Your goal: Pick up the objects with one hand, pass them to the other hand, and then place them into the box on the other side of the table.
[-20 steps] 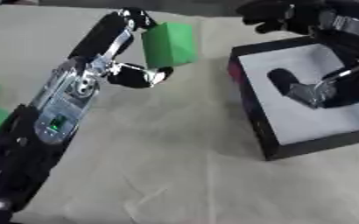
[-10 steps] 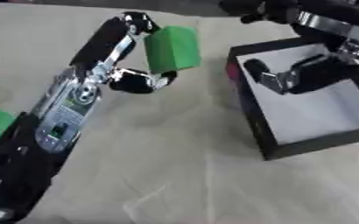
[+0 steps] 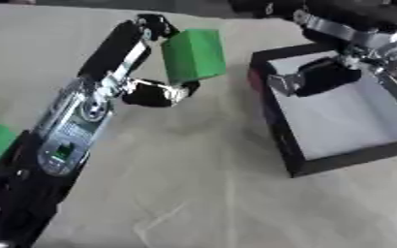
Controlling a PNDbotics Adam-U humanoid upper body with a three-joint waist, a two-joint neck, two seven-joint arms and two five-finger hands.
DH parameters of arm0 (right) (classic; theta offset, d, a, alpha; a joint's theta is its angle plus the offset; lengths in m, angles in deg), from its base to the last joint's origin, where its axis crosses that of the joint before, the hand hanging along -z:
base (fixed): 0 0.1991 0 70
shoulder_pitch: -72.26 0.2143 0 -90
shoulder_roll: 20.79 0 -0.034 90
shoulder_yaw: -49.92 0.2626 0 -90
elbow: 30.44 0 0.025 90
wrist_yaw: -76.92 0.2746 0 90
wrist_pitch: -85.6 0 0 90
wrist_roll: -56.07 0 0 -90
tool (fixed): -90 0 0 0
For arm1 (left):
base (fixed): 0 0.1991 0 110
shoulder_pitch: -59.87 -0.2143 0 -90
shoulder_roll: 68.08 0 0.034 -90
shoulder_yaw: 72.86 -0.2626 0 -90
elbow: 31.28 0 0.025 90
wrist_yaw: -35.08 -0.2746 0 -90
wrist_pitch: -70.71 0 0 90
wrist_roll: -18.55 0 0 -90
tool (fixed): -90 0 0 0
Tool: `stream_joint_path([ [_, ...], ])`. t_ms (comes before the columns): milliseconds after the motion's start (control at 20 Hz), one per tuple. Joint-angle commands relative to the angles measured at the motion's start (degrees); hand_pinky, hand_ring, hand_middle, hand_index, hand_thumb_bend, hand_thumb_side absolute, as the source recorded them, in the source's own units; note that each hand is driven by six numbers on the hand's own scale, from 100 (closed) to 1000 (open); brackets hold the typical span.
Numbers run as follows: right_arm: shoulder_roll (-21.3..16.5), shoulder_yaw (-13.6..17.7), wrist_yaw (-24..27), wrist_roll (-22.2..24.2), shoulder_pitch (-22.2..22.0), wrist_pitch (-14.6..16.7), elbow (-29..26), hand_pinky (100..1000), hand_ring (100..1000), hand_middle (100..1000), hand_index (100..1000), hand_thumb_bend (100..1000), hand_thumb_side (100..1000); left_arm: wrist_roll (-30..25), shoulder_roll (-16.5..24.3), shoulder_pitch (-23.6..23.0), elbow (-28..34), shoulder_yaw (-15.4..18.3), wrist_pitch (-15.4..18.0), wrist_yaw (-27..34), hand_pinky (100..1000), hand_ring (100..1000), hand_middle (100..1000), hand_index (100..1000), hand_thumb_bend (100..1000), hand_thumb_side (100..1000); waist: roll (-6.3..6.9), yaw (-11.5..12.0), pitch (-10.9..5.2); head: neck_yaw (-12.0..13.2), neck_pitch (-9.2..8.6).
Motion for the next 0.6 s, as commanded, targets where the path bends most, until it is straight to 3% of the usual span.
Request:
stream_joint_path([
  [50, -0.2, 0.2, -0.7, 0.2, 1.4, 0.7, 0.7, 952, 1000, 1000, 1000, 100, 202, 1.0, -0.8, 1.5, 1.0, 0.2, -0.1, -0.5, 733, 725, 589, 463, 219, 218, -0.69, 0.1, -1.23, -0.3, -0.44],
  [400, 0.1, 0.0, 0.4, 2.7, 1.6, 1.1, 0.7, 959, 1000, 1000, 1000, 100, 197, 2.1, -2.3, 2.1, 0.0, 0.4, -0.3, -1.5, 730, 724, 587, 462, 220, 217, -0.74, 0.4, -1.19, -0.5, -0.38],
  [600, 0.1, 0.2, 0.5, 3.8, 1.8, 1.3, 0.8, 975, 1000, 1000, 1000, 100, 121, 2.3, -3.0, 2.3, -0.1, 0.3, 0.0, -1.3, 728, 723, 584, 460, 225, 215, -0.76, 0.6, -1.13, -0.8, -0.32],
])
